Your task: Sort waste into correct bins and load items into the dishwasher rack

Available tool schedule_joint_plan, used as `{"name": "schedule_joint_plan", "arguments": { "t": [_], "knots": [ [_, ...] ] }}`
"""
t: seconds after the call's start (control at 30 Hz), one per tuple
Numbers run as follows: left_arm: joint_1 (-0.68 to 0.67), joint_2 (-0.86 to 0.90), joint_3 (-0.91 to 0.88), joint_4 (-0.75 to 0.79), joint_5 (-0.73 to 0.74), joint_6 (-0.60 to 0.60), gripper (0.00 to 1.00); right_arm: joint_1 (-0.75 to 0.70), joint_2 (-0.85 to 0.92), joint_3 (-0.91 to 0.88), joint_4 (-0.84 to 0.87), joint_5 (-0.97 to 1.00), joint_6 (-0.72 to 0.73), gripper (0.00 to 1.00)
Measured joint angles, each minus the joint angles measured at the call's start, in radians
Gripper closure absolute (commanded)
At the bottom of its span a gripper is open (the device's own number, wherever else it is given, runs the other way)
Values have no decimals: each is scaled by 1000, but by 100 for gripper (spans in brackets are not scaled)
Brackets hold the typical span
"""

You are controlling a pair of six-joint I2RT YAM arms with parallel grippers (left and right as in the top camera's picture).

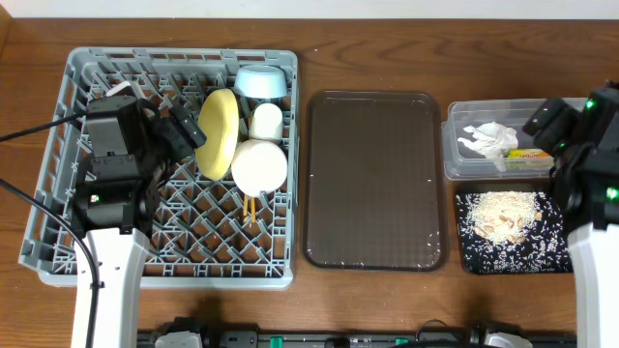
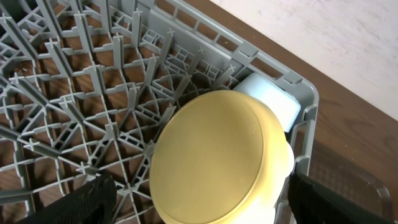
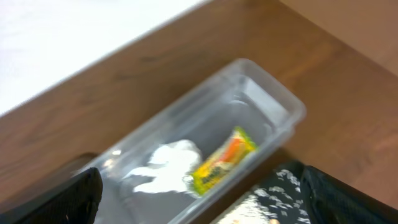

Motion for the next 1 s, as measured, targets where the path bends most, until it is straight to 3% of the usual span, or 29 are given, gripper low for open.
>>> {"name": "schedule_joint_plan", "arguments": {
  "t": [0.2,0.4,0.47,0.73,1.0],
  "knots": [
    [0,0,0,0,0,0,11,204,-174,-80,5,-1,0,1],
    [0,0,-1,0,0,0,11,367,-360,-301,45,16,-10,1],
    [0,0,-1,0,0,0,11,377,-418,-394,100,21,-10,1],
    [0,0,-2,-1,0,0,11,377,-663,-839,618,0,-2,1],
    [0,0,-2,0,0,0,11,377,-868,-1047,702,-23,-2,1]
  ]
}}
